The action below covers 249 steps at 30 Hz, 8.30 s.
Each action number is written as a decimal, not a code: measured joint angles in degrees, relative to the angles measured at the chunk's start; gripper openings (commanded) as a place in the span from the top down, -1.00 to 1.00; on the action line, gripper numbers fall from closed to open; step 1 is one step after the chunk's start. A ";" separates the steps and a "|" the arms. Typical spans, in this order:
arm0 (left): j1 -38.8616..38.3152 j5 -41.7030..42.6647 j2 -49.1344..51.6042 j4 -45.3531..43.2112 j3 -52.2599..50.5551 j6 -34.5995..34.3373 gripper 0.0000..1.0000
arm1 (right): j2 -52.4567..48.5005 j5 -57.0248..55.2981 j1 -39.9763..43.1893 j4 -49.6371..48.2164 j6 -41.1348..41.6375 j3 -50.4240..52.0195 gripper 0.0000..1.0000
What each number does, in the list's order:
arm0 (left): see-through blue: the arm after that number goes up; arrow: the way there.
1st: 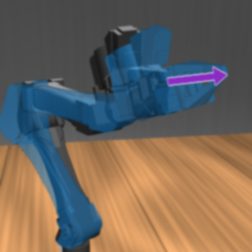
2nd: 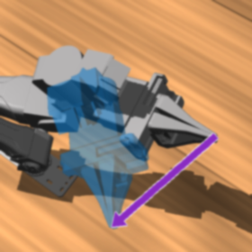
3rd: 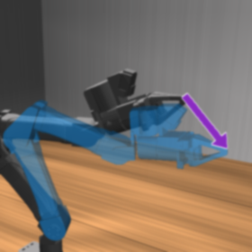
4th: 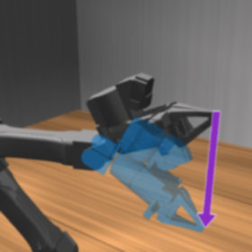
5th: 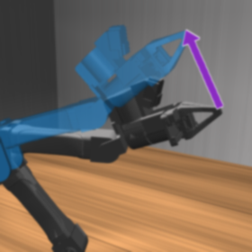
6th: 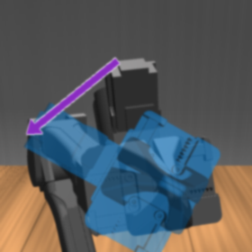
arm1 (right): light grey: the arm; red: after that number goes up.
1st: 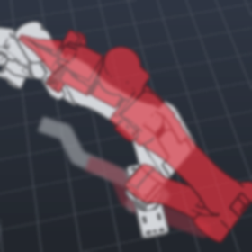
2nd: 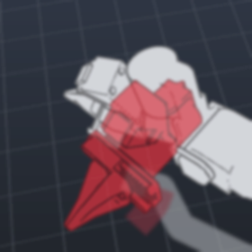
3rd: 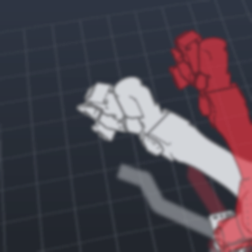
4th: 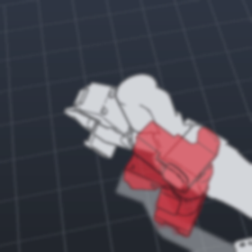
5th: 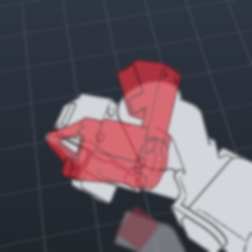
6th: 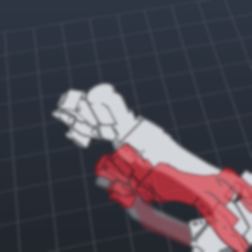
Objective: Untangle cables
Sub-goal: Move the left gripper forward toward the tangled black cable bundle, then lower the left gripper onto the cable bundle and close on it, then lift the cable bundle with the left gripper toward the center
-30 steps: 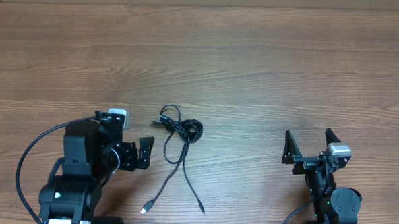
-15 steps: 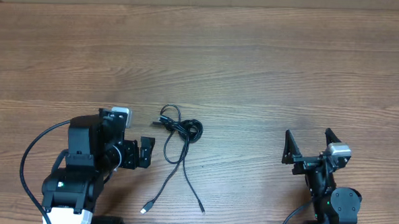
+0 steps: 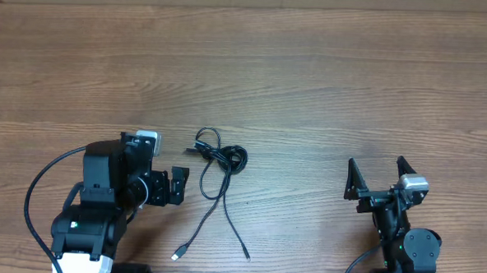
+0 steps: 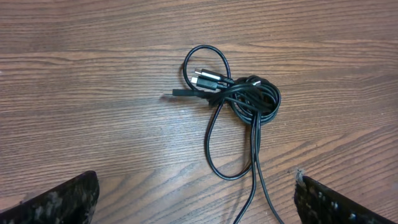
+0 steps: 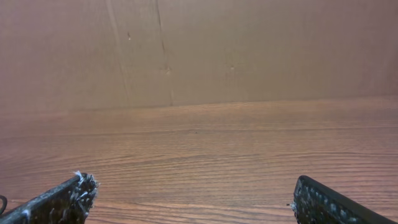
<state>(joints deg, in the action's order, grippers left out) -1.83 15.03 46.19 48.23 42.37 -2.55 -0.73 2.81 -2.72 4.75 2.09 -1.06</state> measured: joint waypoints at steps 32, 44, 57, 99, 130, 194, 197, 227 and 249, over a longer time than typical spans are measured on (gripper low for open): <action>0.00 0.33 0.68 1.01 0.02 0.00 -1.00 | 0.00 -0.02 0.00 -0.02 0.00 0.00 -1.00; 0.00 0.68 4.11 1.11 0.02 0.00 -0.99 | 0.00 -0.02 0.00 0.00 0.02 0.00 -1.00; 0.00 0.66 5.86 1.51 0.02 1.51 -1.00 | 0.00 -0.04 0.00 -0.02 0.00 0.00 -1.00; -10.58 6.62 20.15 -9.33 0.13 -7.13 -1.00 | 0.00 -0.02 0.00 0.00 0.00 0.00 -1.00; -17.33 -2.54 29.59 -17.16 0.44 1.38 -0.99 | 0.00 0.00 0.00 0.04 -0.04 0.00 -1.00; -20.06 3.04 27.10 -34.82 2.32 -43.69 -0.92 | 0.00 -0.02 0.00 0.02 -0.02 0.00 -1.00; -25.09 -4.24 27.26 -28.37 4.26 -50.88 -1.00 | 0.00 -0.02 0.00 0.00 0.02 0.00 -1.00; -32.44 -25.33 52.83 -16.00 20.24 -63.54 0.17 | 0.00 -0.02 0.00 -0.04 0.00 0.00 -1.00; -32.44 -25.14 53.00 -6.54 21.18 -64.22 0.92 | 0.00 -0.02 0.02 -0.02 0.00 0.00 -1.00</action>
<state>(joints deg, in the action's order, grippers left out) -34.26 -10.11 99.20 41.69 63.55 -66.76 -0.73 2.79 -2.70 4.73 2.09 -1.06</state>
